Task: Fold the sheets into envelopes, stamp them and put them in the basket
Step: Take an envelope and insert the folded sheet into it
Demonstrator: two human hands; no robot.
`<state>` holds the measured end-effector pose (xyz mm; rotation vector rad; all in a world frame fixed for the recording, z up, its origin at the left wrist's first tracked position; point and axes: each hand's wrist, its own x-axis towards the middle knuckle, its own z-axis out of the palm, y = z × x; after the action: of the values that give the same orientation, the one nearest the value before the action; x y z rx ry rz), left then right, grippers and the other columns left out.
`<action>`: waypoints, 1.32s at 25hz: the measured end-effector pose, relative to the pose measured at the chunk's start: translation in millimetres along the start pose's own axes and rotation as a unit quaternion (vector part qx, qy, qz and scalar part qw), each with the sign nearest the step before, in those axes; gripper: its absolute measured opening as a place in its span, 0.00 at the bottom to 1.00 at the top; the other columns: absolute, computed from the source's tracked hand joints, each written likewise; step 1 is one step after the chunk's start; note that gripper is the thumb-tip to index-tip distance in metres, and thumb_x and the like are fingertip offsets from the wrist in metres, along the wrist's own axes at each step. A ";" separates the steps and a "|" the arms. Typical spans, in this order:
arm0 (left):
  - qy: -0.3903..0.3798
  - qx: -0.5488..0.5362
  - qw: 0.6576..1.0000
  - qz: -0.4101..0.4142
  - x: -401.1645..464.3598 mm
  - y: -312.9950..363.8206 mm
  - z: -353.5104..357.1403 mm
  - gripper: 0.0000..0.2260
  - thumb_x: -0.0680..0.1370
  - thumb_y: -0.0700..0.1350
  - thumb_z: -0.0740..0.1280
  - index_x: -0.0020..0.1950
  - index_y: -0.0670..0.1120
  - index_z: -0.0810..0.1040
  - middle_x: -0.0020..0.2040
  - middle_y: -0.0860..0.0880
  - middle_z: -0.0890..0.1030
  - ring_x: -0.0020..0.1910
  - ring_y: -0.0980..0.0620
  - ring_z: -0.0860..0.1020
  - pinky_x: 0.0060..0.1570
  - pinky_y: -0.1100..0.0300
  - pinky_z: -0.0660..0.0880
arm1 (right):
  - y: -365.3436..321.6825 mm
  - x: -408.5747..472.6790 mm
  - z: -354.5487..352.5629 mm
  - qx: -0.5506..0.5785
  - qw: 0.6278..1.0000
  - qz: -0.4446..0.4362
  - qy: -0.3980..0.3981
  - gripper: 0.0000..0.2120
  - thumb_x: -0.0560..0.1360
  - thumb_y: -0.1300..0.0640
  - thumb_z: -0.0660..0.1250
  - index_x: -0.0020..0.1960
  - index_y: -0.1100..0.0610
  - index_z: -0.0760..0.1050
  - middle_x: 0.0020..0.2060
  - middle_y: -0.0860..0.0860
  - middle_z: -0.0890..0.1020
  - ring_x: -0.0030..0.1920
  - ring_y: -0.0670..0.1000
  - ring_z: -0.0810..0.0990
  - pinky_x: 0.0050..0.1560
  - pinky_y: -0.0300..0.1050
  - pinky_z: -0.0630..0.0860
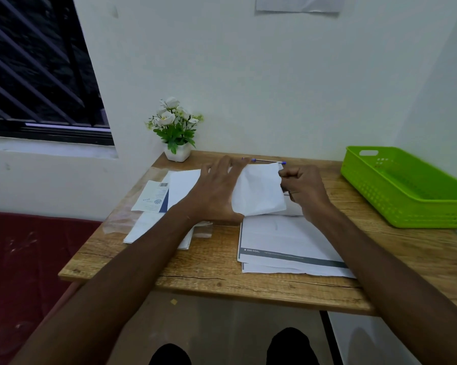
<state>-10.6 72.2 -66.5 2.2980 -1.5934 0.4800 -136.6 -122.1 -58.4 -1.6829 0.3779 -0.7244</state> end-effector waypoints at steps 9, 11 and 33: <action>0.000 0.040 0.999 0.008 4.4 0.1 -0.7 0.54 0.63 0.66 0.75 0.82 0.51 0.53 0.71 0.47 0.67 0.70 0.45 0.66 0.69 0.43 0.65 | -20.7 11.0 -19.8 0.200 0.919 0.179 -0.288 0.08 0.74 0.53 0.62 0.42 0.56 0.76 0.37 0.51 0.75 0.32 0.50 0.68 0.27 0.44 0.57; 0.005 0.036 0.999 0.017 5.5 1.1 -0.6 0.55 0.63 0.65 0.75 0.82 0.50 0.52 0.72 0.46 0.67 0.70 0.45 0.66 0.70 0.42 0.64 | -18.1 9.7 -23.7 0.190 0.911 0.196 -0.309 0.12 0.75 0.46 0.69 0.41 0.54 0.80 0.32 0.50 0.78 0.27 0.48 0.72 0.23 0.39 0.57; 0.083 0.006 0.994 0.070 -0.8 12.4 -1.9 0.55 0.62 0.62 0.72 0.83 0.48 0.51 0.70 0.48 0.69 0.66 0.46 0.70 0.67 0.44 0.66 | -12.6 -5.8 -27.5 0.299 0.862 0.182 -0.367 0.27 0.69 0.54 0.80 0.66 0.61 0.80 0.63 0.58 0.83 0.64 0.59 0.81 0.60 0.56 0.79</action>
<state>-22.7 69.4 -64.5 2.1011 -1.6796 0.6973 -160.4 -136.4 -45.0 -1.1212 -0.0834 0.1196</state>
